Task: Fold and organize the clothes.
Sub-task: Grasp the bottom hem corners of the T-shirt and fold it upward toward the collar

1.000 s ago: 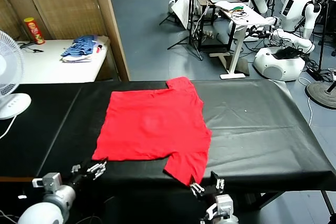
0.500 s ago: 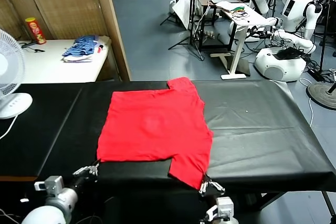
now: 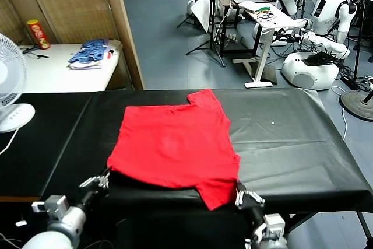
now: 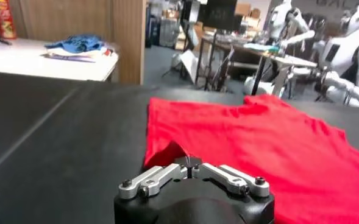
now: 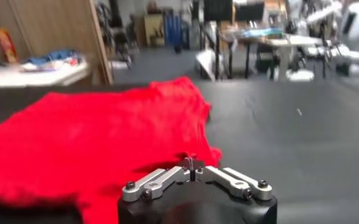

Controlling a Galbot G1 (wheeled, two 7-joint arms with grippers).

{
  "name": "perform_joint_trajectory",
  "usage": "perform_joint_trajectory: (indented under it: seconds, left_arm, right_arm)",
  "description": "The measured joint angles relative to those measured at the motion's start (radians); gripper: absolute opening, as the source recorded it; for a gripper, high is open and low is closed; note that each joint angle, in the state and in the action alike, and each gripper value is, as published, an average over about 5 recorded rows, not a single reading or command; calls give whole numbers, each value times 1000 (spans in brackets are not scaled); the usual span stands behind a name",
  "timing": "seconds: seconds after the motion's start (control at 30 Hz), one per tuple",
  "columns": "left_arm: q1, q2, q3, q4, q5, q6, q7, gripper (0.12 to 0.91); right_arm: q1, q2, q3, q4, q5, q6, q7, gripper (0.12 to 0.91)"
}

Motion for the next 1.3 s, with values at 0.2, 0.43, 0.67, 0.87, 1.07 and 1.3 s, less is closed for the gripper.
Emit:
perform_joint_trajectory:
  seconds: [0.2, 0.43, 0.67, 0.87, 1.07, 1.3]
  left_arm:
    - [-100, -24, 23, 66, 57, -5, -15, 125]
    - [-170, -27, 60, 144, 122, -17, -10, 125]
    - [-207, -27, 73, 195, 131, -16, -12, 125]
    - [-221, -36, 76, 214, 142, -3, -16, 166]
    - [-202, -35, 71, 212, 149, 0, -15, 470]
    - [-168, -24, 63, 209, 134, 3, 0, 777]
  right_arm:
    - [113, -4, -17, -121, -3, 23, -14, 122]
    - [180, 7, -35, -225, -14, 31, -19, 122]
    - [181, -1, -27, -235, 13, 2, -48, 222]
    - [124, -37, -8, -138, 52, -67, -62, 534]
    - [26, -70, 18, -40, 57, -77, -59, 777]
    - [-41, -68, 20, -19, 37, -66, -64, 740]
